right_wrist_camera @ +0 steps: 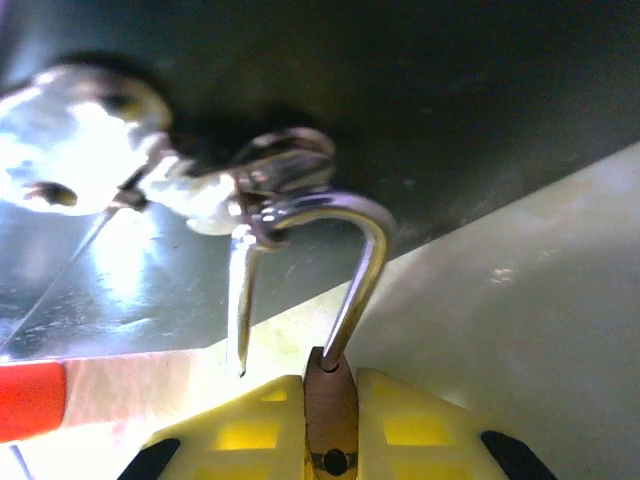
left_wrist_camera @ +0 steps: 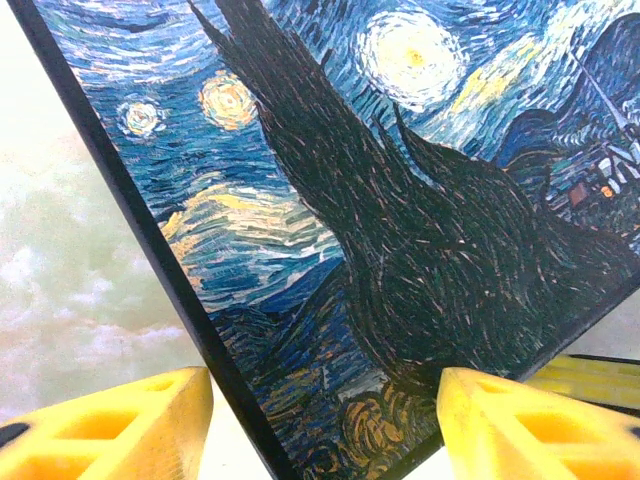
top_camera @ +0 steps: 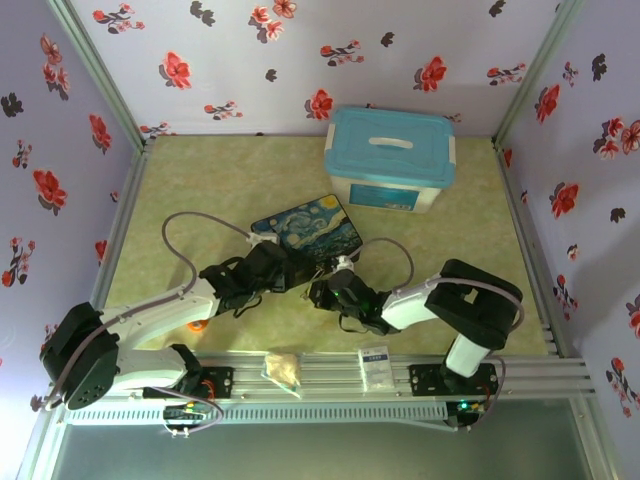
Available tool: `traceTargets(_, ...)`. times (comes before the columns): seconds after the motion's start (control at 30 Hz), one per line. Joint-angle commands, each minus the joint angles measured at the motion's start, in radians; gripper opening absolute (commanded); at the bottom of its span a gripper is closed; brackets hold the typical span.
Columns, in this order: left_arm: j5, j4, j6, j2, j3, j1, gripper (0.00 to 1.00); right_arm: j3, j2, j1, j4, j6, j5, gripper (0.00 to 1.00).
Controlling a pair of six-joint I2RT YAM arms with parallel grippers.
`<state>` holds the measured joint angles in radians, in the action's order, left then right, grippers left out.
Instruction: Unlock the padlock with the key
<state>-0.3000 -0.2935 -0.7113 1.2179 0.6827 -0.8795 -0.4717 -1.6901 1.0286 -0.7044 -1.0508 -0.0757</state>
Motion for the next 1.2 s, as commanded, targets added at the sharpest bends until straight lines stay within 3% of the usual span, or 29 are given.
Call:
traceTargets(0.0,-0.001,-0.013,-0.004,0.020,-0.036,0.022,0.61,0.059,-0.050,-0.013,-0.158,-0.052,0.014,0.04)
traceTargets(0.5,0.000,0.019,0.001,0.056,-0.076,0.048,0.60,0.160,-0.214,-0.078,-0.680,-0.190,-0.043,0.00)
traceTargets(1.0,-0.001,0.010,0.011,0.057,-0.089,0.054,0.58,0.193,-0.122,-0.118,-0.681,-0.273,-0.125,0.00)
traceTargets(1.17,-0.002,0.004,0.030,0.058,-0.087,0.069,0.59,0.208,-0.014,-0.133,-0.529,-0.225,-0.117,0.00)
